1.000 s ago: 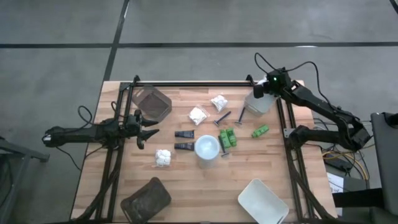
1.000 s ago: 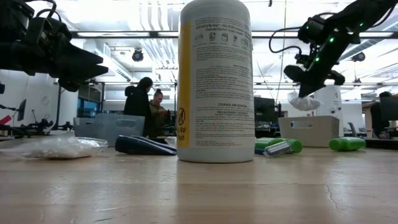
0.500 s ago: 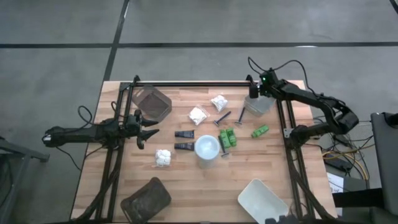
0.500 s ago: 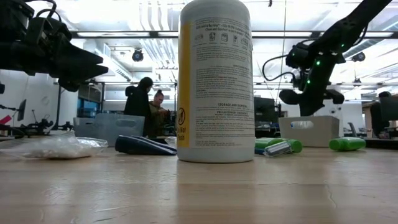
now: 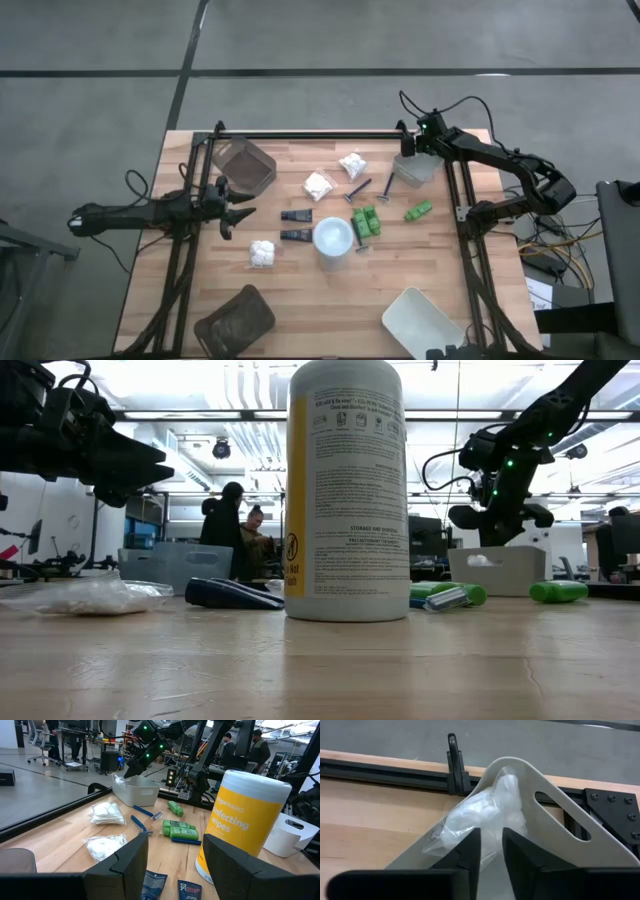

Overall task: Pick & Place Travel size toiletries
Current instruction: Put the white cotton pack into the gray bin

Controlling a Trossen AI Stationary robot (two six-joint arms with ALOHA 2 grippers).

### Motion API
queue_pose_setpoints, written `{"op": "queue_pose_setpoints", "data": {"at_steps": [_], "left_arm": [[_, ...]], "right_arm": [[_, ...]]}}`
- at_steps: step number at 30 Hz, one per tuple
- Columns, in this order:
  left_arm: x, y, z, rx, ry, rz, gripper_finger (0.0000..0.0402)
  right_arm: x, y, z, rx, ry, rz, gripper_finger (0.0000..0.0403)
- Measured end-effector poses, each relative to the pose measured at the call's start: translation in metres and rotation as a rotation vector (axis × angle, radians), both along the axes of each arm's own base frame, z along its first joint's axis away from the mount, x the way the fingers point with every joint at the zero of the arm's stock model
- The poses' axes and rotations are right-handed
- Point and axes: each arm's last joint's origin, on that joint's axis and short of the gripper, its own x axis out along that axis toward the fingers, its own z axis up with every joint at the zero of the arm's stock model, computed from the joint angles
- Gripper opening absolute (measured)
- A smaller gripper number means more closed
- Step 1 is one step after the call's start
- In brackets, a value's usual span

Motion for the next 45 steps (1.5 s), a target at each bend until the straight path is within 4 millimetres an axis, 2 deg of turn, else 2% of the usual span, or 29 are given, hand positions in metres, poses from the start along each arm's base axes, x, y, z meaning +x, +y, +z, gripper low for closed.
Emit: {"op": "queue_pose_setpoints", "data": {"at_steps": [5,11,17,23,31,37,45], "left_arm": [[0.0,0.0,0.0,0.0,0.0,0.0,0.0195],[0.0,0.0,0.0,0.0,0.0,0.0,0.0195],[0.0,0.0,0.0,0.0,0.0,0.0,0.0195],[0.0,0.0,0.0,0.0,0.0,0.0,0.0195],[0.0,0.0,0.0,0.0,0.0,0.0,0.0195],[0.0,0.0,0.0,0.0,0.0,-0.001,0.0195],[0.0,0.0,0.0,0.0,0.0,-0.001,0.0195]], "right_arm": [[-0.001,0.002,0.005,-0.016,-0.014,0.005,0.013],[-0.005,0.01,0.026,-0.069,-0.108,0.044,0.0162],[-0.008,0.022,0.047,-0.094,-0.266,0.104,0.0177],[-0.006,0.032,0.058,-0.1,-0.355,0.176,0.0177],[0.008,0.045,0.061,-0.102,-0.386,0.265,0.0161],[0.026,0.051,0.06,-0.102,-0.421,0.36,0.0156],[0.052,0.06,0.052,-0.089,-0.434,0.469,0.0175]]}}
